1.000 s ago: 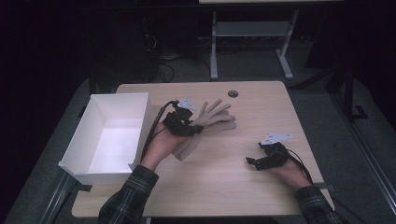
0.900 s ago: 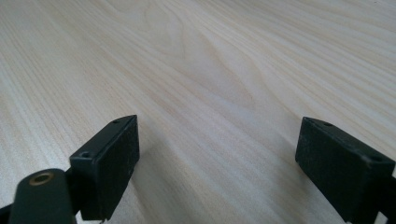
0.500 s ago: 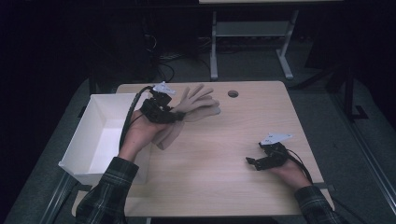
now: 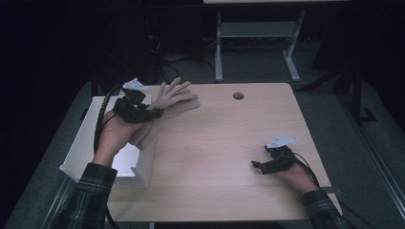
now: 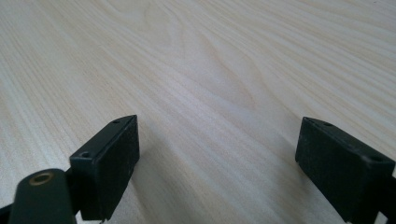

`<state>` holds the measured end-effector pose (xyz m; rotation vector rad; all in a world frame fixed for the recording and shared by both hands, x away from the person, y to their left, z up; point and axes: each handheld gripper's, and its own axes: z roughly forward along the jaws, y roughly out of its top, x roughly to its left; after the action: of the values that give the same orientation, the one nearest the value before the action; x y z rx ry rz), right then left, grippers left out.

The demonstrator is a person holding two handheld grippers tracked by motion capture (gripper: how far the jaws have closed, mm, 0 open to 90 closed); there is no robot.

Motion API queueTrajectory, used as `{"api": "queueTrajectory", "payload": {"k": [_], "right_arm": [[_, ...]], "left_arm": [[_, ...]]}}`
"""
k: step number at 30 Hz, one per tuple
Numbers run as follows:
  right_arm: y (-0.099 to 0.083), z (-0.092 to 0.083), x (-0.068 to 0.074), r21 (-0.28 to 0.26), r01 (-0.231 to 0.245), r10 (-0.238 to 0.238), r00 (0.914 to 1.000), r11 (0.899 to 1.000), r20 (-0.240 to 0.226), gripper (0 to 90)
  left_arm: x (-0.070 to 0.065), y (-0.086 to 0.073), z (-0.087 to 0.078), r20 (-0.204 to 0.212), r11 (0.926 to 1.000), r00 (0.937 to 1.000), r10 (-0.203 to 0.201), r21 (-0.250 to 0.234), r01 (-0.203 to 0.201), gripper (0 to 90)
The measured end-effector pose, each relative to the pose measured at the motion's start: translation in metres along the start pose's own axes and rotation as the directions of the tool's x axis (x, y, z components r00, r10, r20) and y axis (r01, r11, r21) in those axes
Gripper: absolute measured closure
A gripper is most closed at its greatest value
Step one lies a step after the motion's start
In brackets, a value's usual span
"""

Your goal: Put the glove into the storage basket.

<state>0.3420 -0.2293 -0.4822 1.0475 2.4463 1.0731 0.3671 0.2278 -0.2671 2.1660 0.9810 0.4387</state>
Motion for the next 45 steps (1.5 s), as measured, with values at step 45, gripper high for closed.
{"api": "queueTrajectory", "payload": {"k": [45], "right_arm": [[0.000,0.000,0.000,0.000,-0.001,0.001,1.0000,1.000,0.002,12.9]], "left_arm": [[0.093,-0.149,0.034,-0.223,0.9466,0.9390,-0.262,0.130,0.295,70.1]]}}
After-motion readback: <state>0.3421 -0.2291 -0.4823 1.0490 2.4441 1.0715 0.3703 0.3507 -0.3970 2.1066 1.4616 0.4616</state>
